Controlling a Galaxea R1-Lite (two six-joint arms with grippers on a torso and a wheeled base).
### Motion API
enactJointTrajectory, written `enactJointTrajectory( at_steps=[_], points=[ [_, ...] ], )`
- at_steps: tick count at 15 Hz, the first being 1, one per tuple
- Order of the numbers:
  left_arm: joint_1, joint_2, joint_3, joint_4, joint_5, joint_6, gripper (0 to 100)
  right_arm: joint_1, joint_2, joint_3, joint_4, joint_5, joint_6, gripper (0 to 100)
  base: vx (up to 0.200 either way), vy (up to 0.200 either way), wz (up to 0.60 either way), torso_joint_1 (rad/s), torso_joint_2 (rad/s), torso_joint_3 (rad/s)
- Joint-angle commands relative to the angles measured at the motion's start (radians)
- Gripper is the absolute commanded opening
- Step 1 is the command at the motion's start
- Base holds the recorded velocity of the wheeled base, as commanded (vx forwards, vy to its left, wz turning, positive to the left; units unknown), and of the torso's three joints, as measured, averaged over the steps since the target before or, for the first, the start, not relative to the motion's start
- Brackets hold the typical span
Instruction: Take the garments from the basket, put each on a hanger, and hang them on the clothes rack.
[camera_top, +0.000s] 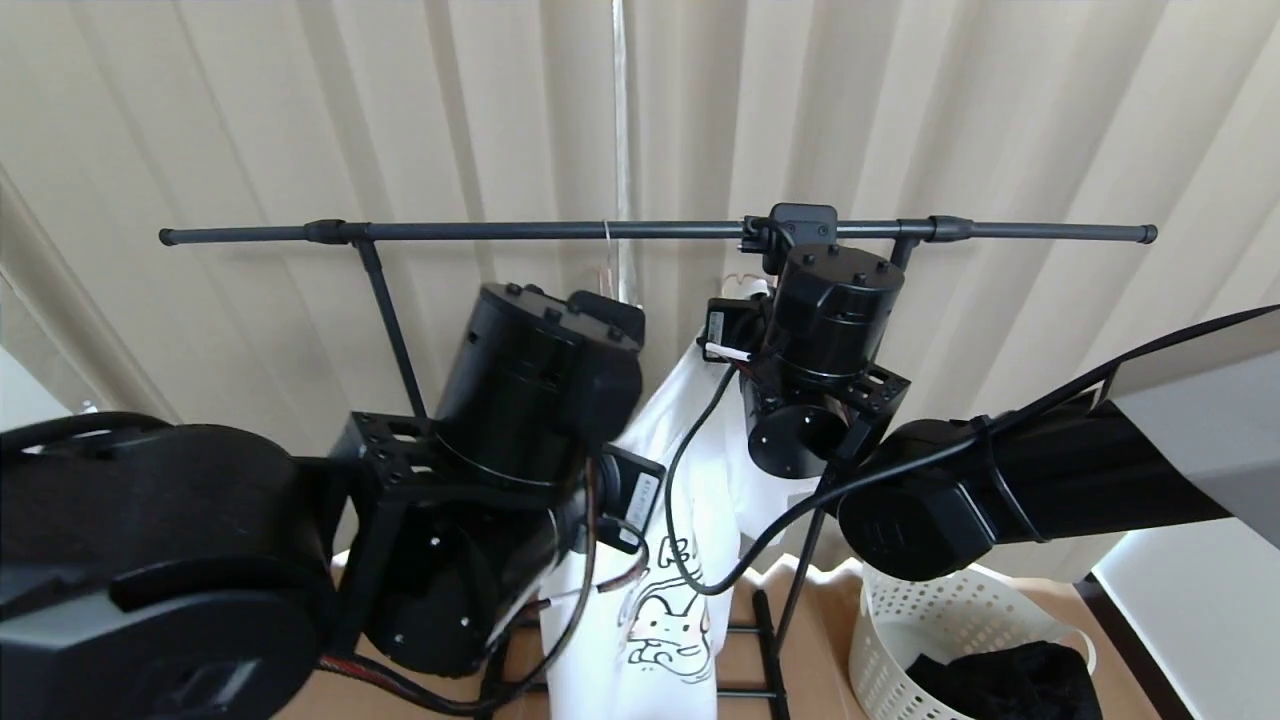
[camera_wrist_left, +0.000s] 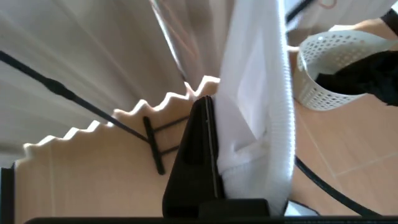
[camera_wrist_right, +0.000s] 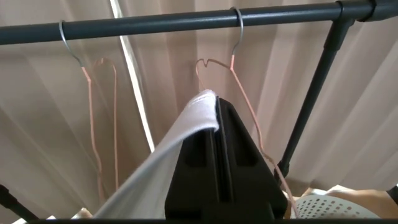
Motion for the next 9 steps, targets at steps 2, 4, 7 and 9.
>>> enactJointTrajectory(
  at_steps=[2,4,7,9],
  points=[
    [-0.112,0.127,-0.083,0.002,0.000,-0.118,0,0.013,-0.001,-0.003,-0.008,0.002,0.001,0,0.000,0.000,0.00,0.000,0.00,0.000],
    [-0.152,0.144,-0.133,0.025,0.000,-0.182,0,0.015,-0.004,-0.005,-0.012,0.002,0.008,0,0.000,0.000,0.00,0.000,0.00,0.000],
    [-0.172,0.150,-0.166,0.078,0.000,-0.236,0,0.016,-0.007,-0.009,-0.013,0.002,0.008,0,0.000,0.000,0.00,0.000,0.00,0.000],
    [-0.172,0.151,-0.166,0.081,0.000,-0.243,0,0.016,-0.007,-0.009,-0.015,0.002,0.008,0,0.000,0.000,0.00,0.000,0.00,0.000]
  ],
)
